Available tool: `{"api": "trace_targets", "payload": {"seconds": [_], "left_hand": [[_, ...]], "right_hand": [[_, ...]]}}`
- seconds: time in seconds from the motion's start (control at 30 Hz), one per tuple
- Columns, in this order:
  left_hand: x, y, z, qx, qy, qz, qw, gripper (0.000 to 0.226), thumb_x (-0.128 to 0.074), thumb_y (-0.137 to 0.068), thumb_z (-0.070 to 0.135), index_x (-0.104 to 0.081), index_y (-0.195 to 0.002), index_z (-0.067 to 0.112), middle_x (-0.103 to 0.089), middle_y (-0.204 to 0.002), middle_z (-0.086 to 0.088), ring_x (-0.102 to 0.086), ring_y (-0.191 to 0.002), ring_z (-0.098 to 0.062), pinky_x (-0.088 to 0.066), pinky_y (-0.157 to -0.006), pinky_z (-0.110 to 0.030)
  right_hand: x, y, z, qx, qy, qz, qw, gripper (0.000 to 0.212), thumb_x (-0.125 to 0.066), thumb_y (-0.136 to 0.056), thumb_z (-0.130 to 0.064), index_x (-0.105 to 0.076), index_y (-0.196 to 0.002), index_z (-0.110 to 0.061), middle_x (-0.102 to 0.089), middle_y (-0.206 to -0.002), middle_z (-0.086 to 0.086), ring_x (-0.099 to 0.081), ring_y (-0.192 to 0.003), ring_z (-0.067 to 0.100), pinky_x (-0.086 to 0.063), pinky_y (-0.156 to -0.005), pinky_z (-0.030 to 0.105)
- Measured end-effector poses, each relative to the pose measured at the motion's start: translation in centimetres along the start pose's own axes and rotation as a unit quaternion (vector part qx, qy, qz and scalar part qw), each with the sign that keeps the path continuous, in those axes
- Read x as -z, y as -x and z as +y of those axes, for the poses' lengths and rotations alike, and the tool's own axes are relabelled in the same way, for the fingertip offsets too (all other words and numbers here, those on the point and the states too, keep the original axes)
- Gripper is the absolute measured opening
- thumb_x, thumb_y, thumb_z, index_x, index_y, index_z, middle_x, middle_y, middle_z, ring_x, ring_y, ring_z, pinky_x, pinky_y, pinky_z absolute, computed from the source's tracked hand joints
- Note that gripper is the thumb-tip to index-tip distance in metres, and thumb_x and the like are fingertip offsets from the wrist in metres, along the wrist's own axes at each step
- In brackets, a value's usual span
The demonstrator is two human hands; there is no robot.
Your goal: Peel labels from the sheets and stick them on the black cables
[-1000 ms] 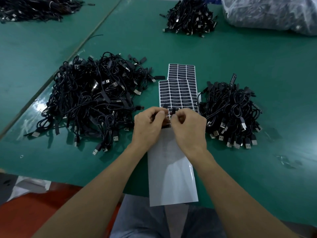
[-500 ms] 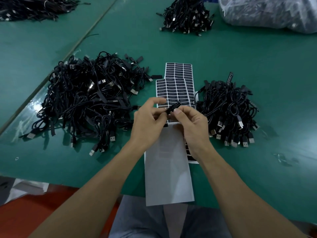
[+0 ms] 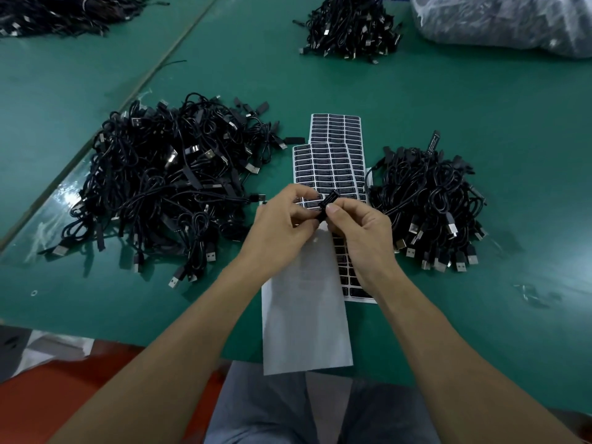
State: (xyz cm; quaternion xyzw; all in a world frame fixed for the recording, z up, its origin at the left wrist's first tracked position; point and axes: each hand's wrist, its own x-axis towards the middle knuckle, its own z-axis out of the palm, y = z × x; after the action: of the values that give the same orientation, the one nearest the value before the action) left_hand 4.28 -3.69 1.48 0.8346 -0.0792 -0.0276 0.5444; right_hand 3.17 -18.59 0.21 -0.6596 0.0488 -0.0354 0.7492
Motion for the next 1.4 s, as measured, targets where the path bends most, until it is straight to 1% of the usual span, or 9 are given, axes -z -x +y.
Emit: {"api": "trace_targets", "payload": {"seconds": [0.1,0.2,0.37,0.53,0.67,0.8,0.93,1.07,1.4], "left_hand": [[0.15,-0.13,0.88,-0.018,-0.16,0.018,0.987,0.039,-0.069,-0.088,0.02,-0.053,-0.117,0.042,-0.074,-0.089,0.018,-0.068,-0.09,-0.005,-0.054,-0.078,-0.035],[0.01,-0.29,1.03,-0.002,-0.151,0.012,0.988,0.032,-0.07,-0.089,0.019,-0.057,-0.112,0.037,-0.072,-0.082,0.015,-0.067,-0.086,-0.01,-0.056,-0.078,-0.038],[-0.31,-0.33,0.14,0.006,-0.141,0.022,0.99,0.014,-0.063,-0.097,0.017,-0.066,-0.105,0.028,-0.059,-0.079,0.024,-0.059,-0.079,0.008,-0.043,-0.068,-0.005],[-0.09,-0.58,0.8,-0.013,-0.133,0.008,0.991,0.026,-0.052,-0.102,0.012,-0.067,-0.123,0.016,-0.065,-0.094,0.016,-0.06,-0.085,0.001,-0.04,-0.072,0.0],[0.02,-0.71,0.75,0.007,-0.101,-0.052,0.994,0.022,-0.052,-0.102,0.012,-0.071,-0.101,0.025,-0.062,-0.063,0.026,-0.055,-0.061,0.008,-0.042,-0.06,-0.008],[-0.12,-0.54,0.21,0.055,-0.051,-0.081,0.994,0.015,-0.055,-0.102,0.012,-0.07,-0.103,0.015,-0.067,-0.075,0.001,-0.058,-0.061,-0.006,-0.056,-0.07,-0.031],[0.18,-0.55,0.29,0.084,0.01,-0.093,0.992,0.016,-0.052,-0.103,0.006,-0.068,-0.101,0.007,-0.065,-0.08,-0.005,-0.058,-0.066,-0.011,-0.056,-0.068,-0.027],[0.38,-0.42,0.37,0.1,0.086,-0.111,0.985,0.022,-0.048,-0.103,-0.001,-0.064,-0.09,0.007,-0.064,-0.076,-0.002,-0.057,-0.058,0.0,-0.053,-0.061,-0.015],[0.58,-0.34,0.24,0.105,0.151,-0.113,0.976,0.018,-0.053,-0.098,-0.007,-0.066,-0.105,0.004,-0.066,-0.078,-0.007,-0.06,-0.059,-0.002,-0.055,-0.063,-0.016]], "right_hand": [[0.16,-0.07,0.06,0.001,-0.013,-0.009,1.0,0.023,-0.066,-0.094,-0.006,-0.075,-0.077,-0.02,-0.064,-0.071,-0.004,-0.055,-0.069,0.007,-0.05,-0.07,0.018],[0.17,-0.16,0.18,-0.007,-0.027,-0.005,1.0,0.023,-0.067,-0.093,-0.006,-0.077,-0.077,-0.02,-0.065,-0.071,-0.003,-0.056,-0.069,0.009,-0.051,-0.07,0.019],[0.24,-0.31,0.4,-0.023,-0.049,0.009,0.999,0.019,-0.069,-0.091,-0.005,-0.078,-0.081,-0.02,-0.069,-0.072,-0.004,-0.061,-0.069,0.008,-0.052,-0.07,0.018],[0.42,-0.37,0.57,-0.017,-0.045,0.001,0.999,0.009,-0.068,-0.092,-0.005,-0.075,-0.089,-0.009,-0.069,-0.071,-0.003,-0.06,-0.066,0.007,-0.051,-0.067,0.018],[0.54,-0.39,0.55,-0.026,-0.046,0.0,0.999,0.008,-0.067,-0.092,-0.004,-0.074,-0.091,-0.007,-0.069,-0.072,-0.002,-0.062,-0.067,0.007,-0.052,-0.067,0.018],[0.4,-0.31,0.37,-0.027,-0.033,-0.001,0.999,0.018,-0.069,-0.091,-0.003,-0.076,-0.083,-0.017,-0.072,-0.075,-0.002,-0.066,-0.071,0.007,-0.053,-0.068,0.017],[0.22,-0.42,0.28,-0.032,-0.01,-0.005,0.999,0.015,-0.069,-0.091,-0.004,-0.075,-0.084,-0.015,-0.072,-0.074,-0.003,-0.066,-0.072,0.007,-0.054,-0.069,0.018],[0.16,-0.4,0.37,-0.028,0.033,-0.014,0.999,0.014,-0.067,-0.093,-0.005,-0.074,-0.083,-0.012,-0.071,-0.07,-0.004,-0.065,-0.07,0.008,-0.053,-0.068,0.018],[0.05,-0.36,0.33,-0.013,0.135,-0.014,0.991,0.019,-0.065,-0.094,-0.012,-0.073,-0.079,-0.019,-0.066,-0.063,-0.005,-0.055,-0.056,0.003,-0.049,-0.058,0.018]]}}
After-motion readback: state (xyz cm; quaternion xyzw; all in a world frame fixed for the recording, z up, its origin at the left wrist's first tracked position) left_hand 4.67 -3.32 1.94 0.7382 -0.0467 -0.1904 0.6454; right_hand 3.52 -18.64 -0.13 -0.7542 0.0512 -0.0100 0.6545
